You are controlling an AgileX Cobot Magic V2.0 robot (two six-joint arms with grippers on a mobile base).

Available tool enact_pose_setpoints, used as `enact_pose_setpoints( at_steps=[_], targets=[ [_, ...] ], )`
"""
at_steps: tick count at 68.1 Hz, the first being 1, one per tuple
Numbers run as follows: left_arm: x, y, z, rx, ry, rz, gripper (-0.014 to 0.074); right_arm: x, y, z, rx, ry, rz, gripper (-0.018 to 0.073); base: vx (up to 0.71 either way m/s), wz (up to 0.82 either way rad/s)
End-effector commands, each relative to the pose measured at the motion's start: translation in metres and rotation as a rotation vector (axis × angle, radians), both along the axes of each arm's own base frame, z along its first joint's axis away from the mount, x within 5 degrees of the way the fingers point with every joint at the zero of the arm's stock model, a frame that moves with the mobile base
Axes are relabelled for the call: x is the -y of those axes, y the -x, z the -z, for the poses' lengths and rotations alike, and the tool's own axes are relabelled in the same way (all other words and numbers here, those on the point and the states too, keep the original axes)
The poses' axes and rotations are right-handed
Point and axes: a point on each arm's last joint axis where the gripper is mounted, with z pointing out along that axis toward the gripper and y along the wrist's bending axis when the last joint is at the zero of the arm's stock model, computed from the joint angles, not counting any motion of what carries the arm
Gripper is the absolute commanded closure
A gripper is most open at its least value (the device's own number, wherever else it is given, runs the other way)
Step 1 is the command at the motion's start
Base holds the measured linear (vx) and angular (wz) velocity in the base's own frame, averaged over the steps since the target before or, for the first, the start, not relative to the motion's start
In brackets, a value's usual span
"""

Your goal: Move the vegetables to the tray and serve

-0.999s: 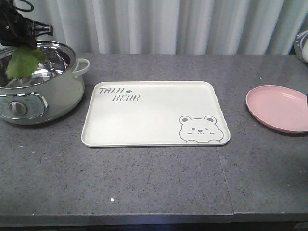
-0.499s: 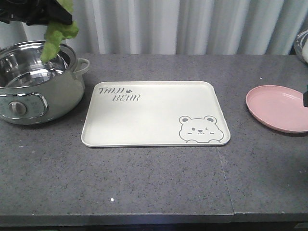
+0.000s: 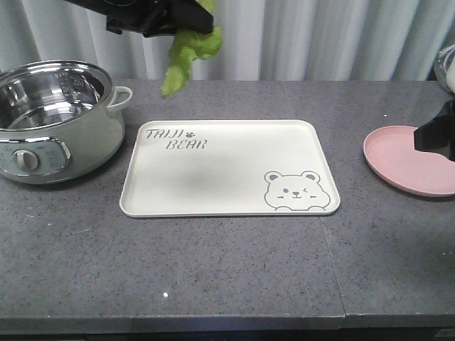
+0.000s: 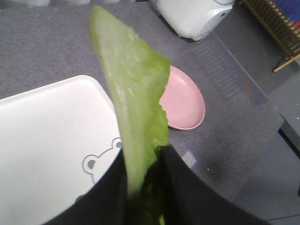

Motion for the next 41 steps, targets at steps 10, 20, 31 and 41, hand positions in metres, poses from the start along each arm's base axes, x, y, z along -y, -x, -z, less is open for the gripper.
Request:
enact_pose_setpoints(
  at_steps=[10,20,31,41],
  targets=[
    [0.031,0.020,-0.025,0.065,0.133,0.033,0.0604,-0.001,0.000,-0.016,0.103,-0.010,-0.006,-0.0022,0.00,0.00],
    [0.047,0.020,-0.016,0.041,0.135,0.059,0.0604,-0.007,-0.001,-0.019,0.135,-0.094,-0.019,-0.0022,0.00,0.00],
    [0.062,0.021,-0.010,0.036,0.143,0.075,0.0604,-0.024,-0.009,-0.028,0.222,-0.270,-0.126,-0.0022,0.00,0.00],
    [0.070,0.023,-0.007,0.033,0.147,0.085,0.0604,-0.043,-0.029,-0.023,0.221,-0.432,-0.264,-0.0022,0.00,0.00]
  ],
)
